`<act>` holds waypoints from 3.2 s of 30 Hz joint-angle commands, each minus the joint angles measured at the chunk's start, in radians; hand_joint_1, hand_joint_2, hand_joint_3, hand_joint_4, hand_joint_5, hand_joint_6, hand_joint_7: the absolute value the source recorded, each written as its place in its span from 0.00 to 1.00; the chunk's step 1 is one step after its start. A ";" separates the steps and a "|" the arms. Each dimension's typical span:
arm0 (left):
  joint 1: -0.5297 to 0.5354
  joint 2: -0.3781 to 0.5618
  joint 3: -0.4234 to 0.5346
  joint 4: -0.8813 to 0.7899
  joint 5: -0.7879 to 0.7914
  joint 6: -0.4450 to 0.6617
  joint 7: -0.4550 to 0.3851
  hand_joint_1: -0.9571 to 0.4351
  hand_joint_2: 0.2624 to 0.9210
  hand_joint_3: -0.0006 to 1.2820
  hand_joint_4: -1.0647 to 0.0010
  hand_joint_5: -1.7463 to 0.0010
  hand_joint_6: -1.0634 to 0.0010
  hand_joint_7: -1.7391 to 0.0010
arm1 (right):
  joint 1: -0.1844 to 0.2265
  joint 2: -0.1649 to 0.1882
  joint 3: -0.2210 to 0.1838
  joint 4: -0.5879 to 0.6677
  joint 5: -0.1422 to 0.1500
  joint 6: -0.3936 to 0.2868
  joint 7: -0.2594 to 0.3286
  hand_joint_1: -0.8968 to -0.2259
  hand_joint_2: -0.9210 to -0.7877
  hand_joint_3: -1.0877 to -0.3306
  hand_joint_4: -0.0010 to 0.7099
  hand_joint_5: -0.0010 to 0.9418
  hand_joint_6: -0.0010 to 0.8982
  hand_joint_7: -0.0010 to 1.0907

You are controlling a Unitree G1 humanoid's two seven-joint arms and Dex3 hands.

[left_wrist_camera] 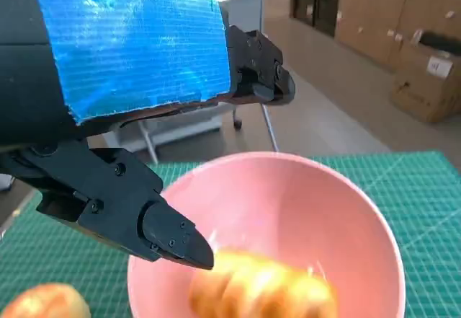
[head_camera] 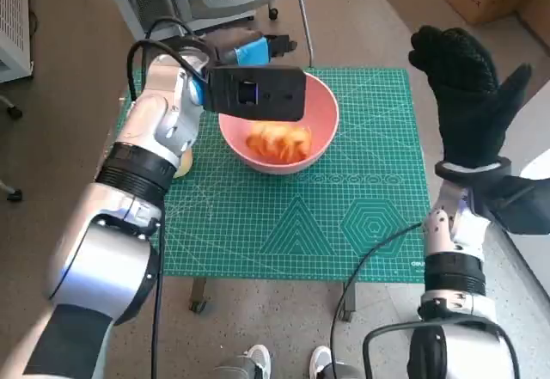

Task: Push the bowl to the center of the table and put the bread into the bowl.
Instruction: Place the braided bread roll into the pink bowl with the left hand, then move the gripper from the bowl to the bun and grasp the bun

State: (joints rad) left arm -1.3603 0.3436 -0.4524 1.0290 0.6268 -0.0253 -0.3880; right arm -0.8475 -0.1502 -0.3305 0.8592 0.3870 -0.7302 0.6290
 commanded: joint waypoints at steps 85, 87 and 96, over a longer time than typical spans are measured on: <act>0.259 0.246 -0.078 -0.090 0.158 0.262 -0.255 0.41 0.66 0.00 1.00 1.00 0.87 1.00 | -0.048 -0.011 -0.009 0.123 0.014 -0.003 0.067 0.34 0.00 0.58 0.37 0.00 0.43 0.00; 0.255 0.236 -0.084 -0.062 0.161 0.261 -0.243 0.40 0.66 0.00 1.00 1.00 0.87 1.00 | -0.048 -0.011 -0.010 0.124 0.016 0.000 0.068 0.34 0.00 0.58 0.37 0.00 0.42 0.00; 0.243 0.188 -0.102 0.065 0.157 0.244 -0.175 0.43 0.66 0.00 1.00 1.00 0.87 1.00 | -0.038 -0.013 -0.009 0.102 0.013 0.010 0.065 0.33 0.00 0.57 0.37 0.00 0.42 0.00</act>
State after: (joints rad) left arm -1.0956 0.5512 -0.5456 1.0592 0.7817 0.2274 -0.5835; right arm -0.9187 -0.1548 -0.3428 0.9638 0.4069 -0.7336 0.7020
